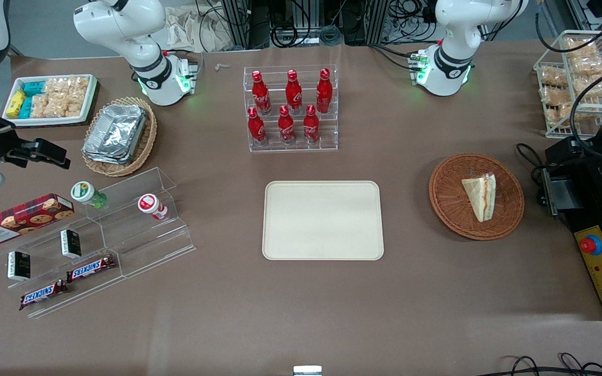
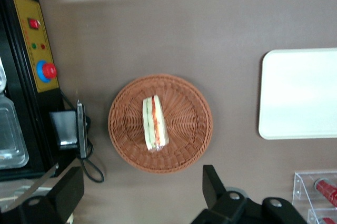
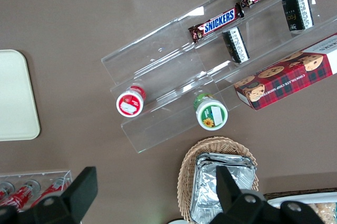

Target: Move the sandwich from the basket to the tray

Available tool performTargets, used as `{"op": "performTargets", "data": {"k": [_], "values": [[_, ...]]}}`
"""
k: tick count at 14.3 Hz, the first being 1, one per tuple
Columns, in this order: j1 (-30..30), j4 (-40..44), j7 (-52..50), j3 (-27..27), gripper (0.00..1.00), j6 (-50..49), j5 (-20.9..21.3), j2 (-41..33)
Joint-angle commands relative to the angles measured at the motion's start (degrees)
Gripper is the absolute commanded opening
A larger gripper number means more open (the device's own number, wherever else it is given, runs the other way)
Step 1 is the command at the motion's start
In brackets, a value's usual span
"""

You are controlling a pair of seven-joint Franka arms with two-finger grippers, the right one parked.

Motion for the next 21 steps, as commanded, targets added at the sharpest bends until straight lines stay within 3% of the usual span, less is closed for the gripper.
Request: {"op": "performTargets", "data": {"k": [1,7,15,21], "values": [[0.5,-6.5,0.1,0.1,1.0,0.6,-0.1,-4.0],[0.5,-36.6,-5.4,0.1,1.0,23.1,-0.1,-17.0],[3.3,-39.9,-9.0,0.1,1.0,27.2,0.6,-5.1],[4.6,-47.5,-12.6,0.1,1.0,36.8,-0.1,-2.5]]}}
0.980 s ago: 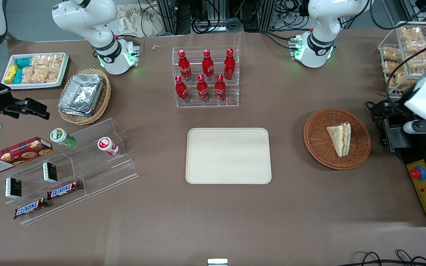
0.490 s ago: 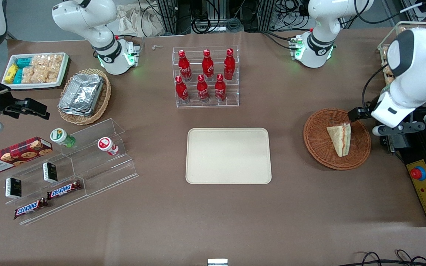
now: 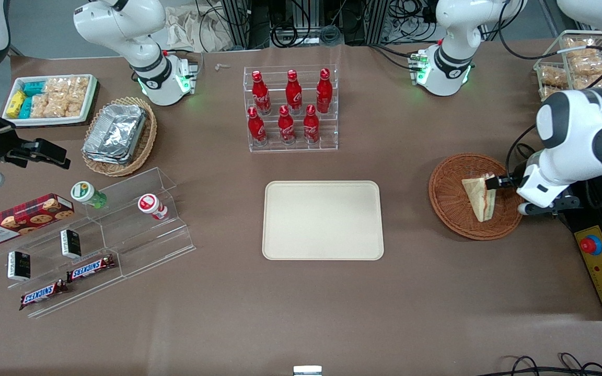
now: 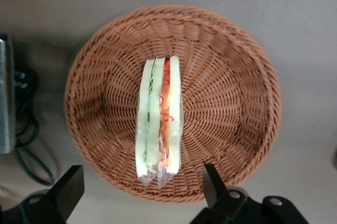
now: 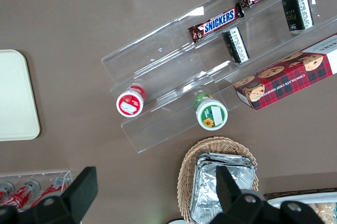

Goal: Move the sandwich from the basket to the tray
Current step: 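Move the left gripper down over the wrapped sandwich in the basket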

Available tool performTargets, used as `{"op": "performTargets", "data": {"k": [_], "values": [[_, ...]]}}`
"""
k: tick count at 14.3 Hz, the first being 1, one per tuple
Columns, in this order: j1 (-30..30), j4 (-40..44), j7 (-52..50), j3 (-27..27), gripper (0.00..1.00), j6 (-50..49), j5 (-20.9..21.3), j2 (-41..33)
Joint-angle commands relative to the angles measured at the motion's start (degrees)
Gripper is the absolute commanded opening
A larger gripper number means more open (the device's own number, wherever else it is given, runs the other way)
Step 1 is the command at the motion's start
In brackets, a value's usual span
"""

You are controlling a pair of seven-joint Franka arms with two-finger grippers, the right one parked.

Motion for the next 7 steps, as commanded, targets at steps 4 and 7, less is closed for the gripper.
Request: {"op": "performTargets", "data": {"k": [4,7], "values": [[0.2,-2.6,-6.0,-0.5,1.0,2.2,0.1,2.5],[0.2,-2.7,-7.2,-0.5,1.0,3.7,0.1,5.1]]}}
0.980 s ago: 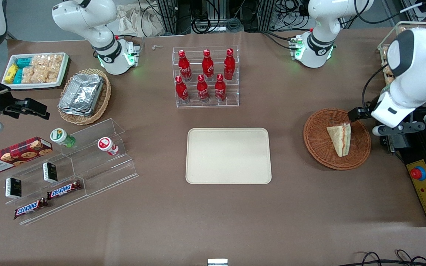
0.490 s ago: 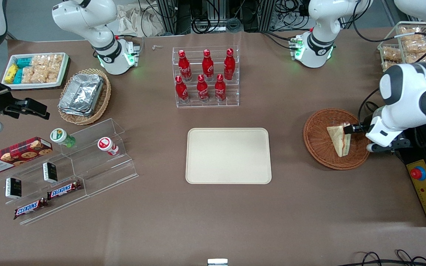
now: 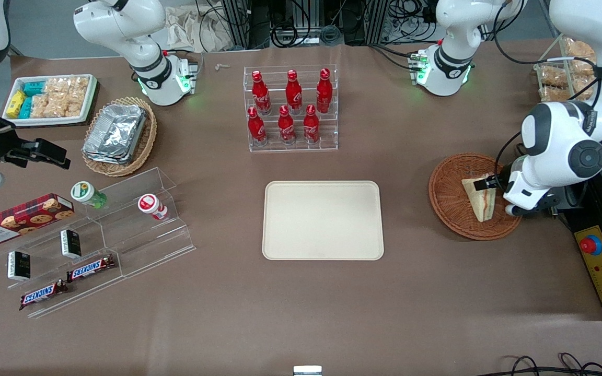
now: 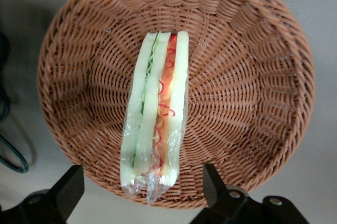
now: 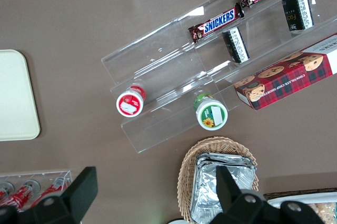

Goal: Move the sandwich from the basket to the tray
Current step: 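Lower the open left gripper around the sandwich and close it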

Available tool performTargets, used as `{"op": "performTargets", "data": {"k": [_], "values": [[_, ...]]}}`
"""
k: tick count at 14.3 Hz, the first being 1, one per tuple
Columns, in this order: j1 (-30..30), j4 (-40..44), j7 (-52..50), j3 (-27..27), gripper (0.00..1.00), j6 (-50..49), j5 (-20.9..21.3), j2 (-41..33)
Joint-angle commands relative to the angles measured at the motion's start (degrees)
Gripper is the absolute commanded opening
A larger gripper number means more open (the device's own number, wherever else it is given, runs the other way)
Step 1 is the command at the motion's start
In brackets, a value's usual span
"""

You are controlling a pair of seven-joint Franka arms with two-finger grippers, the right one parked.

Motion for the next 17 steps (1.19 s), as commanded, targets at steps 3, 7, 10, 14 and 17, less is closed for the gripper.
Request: {"op": "performTargets", "data": {"k": [3,7,10,14,17], "values": [[-0.1,-0.5,-2.4,-0.3,1.0,3.6,0.1,3.1],[0.1,-0.8,-2.5,-0.3,0.99,5.8,0.4,4.9],[0.1,-0.8,-3.2,-0.3,0.51,5.8,0.6,5.1],[0.1,-0.2,-6.6,-0.3,0.07,5.0,1.0,5.0],[-0.3,4.9,-9.2,-0.7,0.01,-3.1,0.9,4.2]]}}
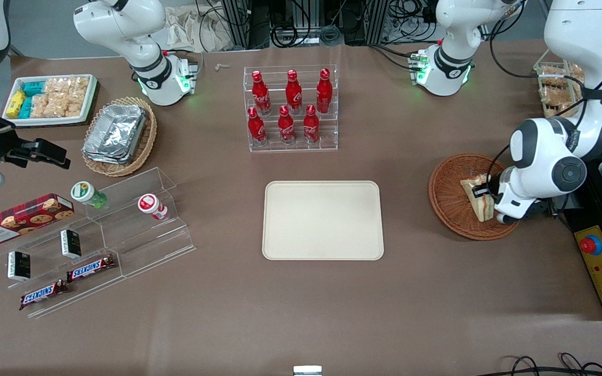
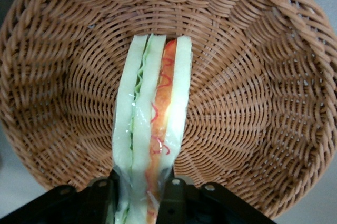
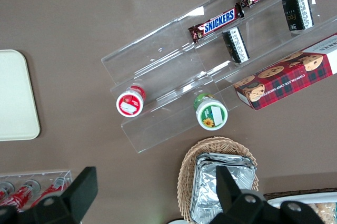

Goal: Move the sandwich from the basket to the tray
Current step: 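Lower the open left gripper around the sandwich and close it, then lift the sandwich out of the basket and carry it toward the tray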

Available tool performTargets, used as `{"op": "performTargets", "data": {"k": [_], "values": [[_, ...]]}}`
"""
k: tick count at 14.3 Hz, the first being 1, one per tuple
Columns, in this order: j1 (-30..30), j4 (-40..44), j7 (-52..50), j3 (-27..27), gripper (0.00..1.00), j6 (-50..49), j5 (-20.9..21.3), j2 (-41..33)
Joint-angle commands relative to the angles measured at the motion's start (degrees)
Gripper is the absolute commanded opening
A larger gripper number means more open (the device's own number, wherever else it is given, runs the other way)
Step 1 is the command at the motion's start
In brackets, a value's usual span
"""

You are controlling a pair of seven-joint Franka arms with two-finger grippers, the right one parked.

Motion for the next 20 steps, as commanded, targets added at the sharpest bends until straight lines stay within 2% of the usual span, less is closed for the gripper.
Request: {"op": "performTargets", "data": {"k": [1,6,8,12,15,18,20], "values": [[-0.5,6.4,-6.5,-0.9,0.01,-8.1,0.8,-1.0],[-3.6,21.7,-9.7,-2.0,0.01,-25.6,-0.8,-0.7],[-4.9,26.1,-11.4,-2.3,0.01,-29.4,-1.9,-0.7],[-9.9,30.8,-14.7,-2.5,0.01,-31.6,-4.4,-0.6],[-16.2,31.1,-16.3,-2.5,0.01,-32.2,-4.5,-0.4],[-22.1,32.3,-15.1,-2.6,0.01,-31.1,-4.5,3.2],[-27.0,35.7,-15.9,-2.5,0.05,-29.6,-4.0,8.6]]}}
